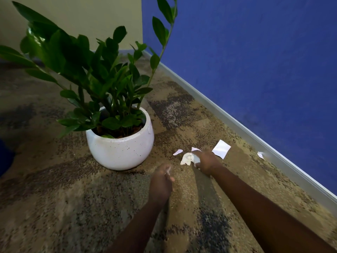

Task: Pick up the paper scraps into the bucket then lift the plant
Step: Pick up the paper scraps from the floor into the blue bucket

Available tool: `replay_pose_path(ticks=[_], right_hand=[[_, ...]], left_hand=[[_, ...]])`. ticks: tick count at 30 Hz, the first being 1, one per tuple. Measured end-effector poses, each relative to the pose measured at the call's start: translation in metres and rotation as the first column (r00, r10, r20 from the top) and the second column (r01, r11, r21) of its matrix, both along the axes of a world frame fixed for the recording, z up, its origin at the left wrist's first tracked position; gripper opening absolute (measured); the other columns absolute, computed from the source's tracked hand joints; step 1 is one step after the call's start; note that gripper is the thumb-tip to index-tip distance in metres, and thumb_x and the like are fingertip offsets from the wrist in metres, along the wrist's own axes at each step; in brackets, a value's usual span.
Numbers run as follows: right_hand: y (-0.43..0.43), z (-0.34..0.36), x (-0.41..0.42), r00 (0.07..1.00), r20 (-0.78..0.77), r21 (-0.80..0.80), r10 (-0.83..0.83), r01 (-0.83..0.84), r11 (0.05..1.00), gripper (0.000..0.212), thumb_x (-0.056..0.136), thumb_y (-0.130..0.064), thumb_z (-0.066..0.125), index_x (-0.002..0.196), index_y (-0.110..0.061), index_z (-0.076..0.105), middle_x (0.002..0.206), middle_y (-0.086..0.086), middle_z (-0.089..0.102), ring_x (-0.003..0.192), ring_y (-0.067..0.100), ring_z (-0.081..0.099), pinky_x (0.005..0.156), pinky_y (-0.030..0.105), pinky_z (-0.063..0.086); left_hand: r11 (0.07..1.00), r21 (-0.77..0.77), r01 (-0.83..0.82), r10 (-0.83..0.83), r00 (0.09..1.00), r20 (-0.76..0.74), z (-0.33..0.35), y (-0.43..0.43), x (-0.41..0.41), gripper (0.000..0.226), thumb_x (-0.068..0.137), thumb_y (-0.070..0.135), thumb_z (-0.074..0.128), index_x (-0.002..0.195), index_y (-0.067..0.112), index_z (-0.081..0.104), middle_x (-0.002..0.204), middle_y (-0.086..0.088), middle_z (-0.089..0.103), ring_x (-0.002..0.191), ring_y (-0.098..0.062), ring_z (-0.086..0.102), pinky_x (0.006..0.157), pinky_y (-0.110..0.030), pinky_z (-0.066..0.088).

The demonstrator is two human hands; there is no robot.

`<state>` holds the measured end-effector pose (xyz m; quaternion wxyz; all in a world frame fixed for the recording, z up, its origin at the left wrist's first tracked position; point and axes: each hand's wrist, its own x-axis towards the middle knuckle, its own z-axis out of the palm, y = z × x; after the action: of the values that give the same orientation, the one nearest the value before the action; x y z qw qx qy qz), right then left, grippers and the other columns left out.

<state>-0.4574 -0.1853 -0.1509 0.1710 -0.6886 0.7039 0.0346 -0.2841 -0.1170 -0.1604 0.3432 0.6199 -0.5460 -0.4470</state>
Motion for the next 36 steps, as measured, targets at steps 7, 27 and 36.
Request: replay_pose_path(ticks=[7, 27, 36], right_hand=[[0.022, 0.006, 0.008, 0.903, 0.429, -0.108, 0.022, 0.027, 0.994, 0.019, 0.087, 0.002, 0.053, 0.086, 0.006, 0.072, 0.097, 0.022, 0.072, 0.090, 0.029, 0.066, 0.077, 0.019, 0.045], [0.036, 0.015, -0.062, 0.894, 0.421, -0.240, -0.154, 0.274, 0.931, 0.029, 0.087, 0.001, 0.051, 0.111, -0.006, 0.066, 0.110, 0.010, 0.065, 0.101, 0.025, 0.060, 0.079, 0.026, 0.044], [0.025, 0.007, -0.160, 0.900, -0.006, -0.077, -0.435, 0.433, 0.898, 0.039, 0.097, -0.023, 0.044, 0.136, -0.018, 0.048, 0.145, 0.018, 0.037, 0.127, 0.037, 0.043, 0.108, 0.043, 0.036]], left_hand=[[0.991, 0.110, -0.070, 0.087, 0.984, -0.155, -0.003, -0.009, -0.007, 0.047, 0.090, -0.014, 0.033, 0.125, 0.005, 0.057, 0.100, -0.028, 0.061, 0.053, -0.007, 0.039, 0.038, -0.011, 0.033], [0.990, -0.067, -0.126, 0.114, 0.980, -0.163, -0.017, -0.034, -0.046, 0.029, 0.091, -0.014, 0.043, 0.117, -0.014, 0.053, 0.106, -0.023, 0.060, 0.068, 0.001, 0.057, 0.062, -0.005, 0.043], [0.974, -0.218, 0.069, -0.075, 0.997, -0.016, -0.022, -0.044, -0.045, 0.053, 0.086, -0.022, 0.034, 0.135, -0.004, 0.043, 0.140, -0.015, 0.049, 0.114, -0.022, 0.055, 0.099, -0.019, 0.035]])
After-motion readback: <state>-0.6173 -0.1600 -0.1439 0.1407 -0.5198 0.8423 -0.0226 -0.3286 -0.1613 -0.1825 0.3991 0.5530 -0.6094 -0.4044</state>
